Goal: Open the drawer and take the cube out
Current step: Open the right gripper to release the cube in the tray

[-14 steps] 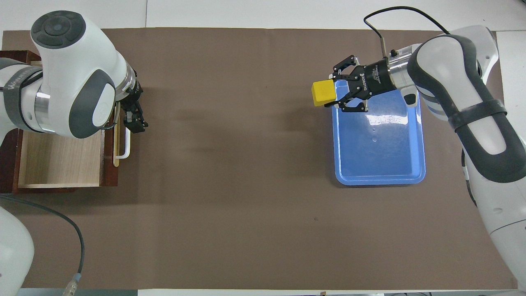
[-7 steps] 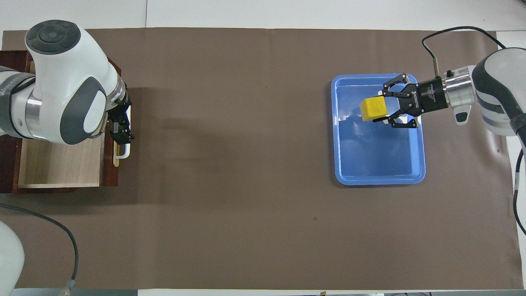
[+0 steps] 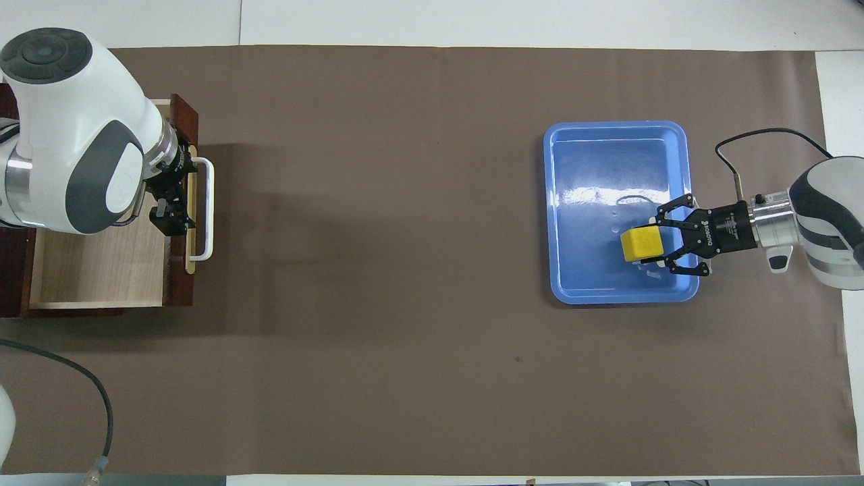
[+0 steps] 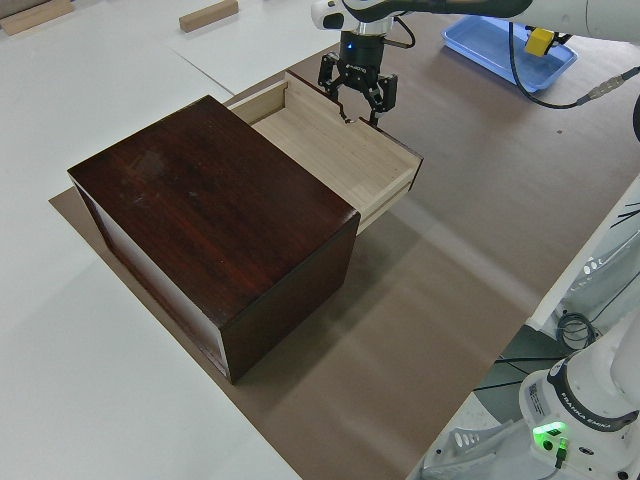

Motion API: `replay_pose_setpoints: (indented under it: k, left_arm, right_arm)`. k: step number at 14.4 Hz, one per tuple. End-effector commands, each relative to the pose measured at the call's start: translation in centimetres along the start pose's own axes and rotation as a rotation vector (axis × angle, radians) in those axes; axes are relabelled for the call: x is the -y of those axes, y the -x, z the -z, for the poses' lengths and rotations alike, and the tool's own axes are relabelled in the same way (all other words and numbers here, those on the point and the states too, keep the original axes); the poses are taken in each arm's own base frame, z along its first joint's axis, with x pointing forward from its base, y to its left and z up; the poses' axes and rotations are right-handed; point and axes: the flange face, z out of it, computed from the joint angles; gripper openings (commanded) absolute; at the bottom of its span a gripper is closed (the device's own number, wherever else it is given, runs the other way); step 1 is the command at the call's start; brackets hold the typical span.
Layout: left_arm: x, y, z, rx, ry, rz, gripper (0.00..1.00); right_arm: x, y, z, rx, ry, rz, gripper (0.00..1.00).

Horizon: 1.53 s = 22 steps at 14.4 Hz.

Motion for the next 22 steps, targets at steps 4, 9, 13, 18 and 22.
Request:
replay_pose_setpoints:
  k: [4, 9, 13, 18, 22]
  left_arm:
    - [0.1, -3.3, -0.1, -0.037, 0.01, -0.017, 1.0]
    - [-0.3, -6.4, -0.5, -0.032, 0.001, -0.026, 1.0]
    - [-0.3, -6.7, -0.4, -0.049, 0.004, -0.061, 1.0]
    - [-0.7, -9.5, -0.3, -0.058, 0.009, -0.08, 1.0]
    - [-1.0, -12.4, -0.4, -0.052, 0.022, -0.107, 1.0]
  right_arm:
    - [-1.3, -0.2, 0.0, -0.054, 0.004, 0.019, 0.0]
    - [-1.6, -0.8, -0.1, -0.081, 0.004, 0.042, 0.0]
    - [-1.5, -0.7, -0.3, -0.09, 0.001, 0.033, 0.93]
    - [0.7, 3.7, 2.6, -0.119, 0.039, -0.007, 1.0]
    - [2.3, 13.3, 5.5, -0.305, 0.071, 0.124, 1.0]
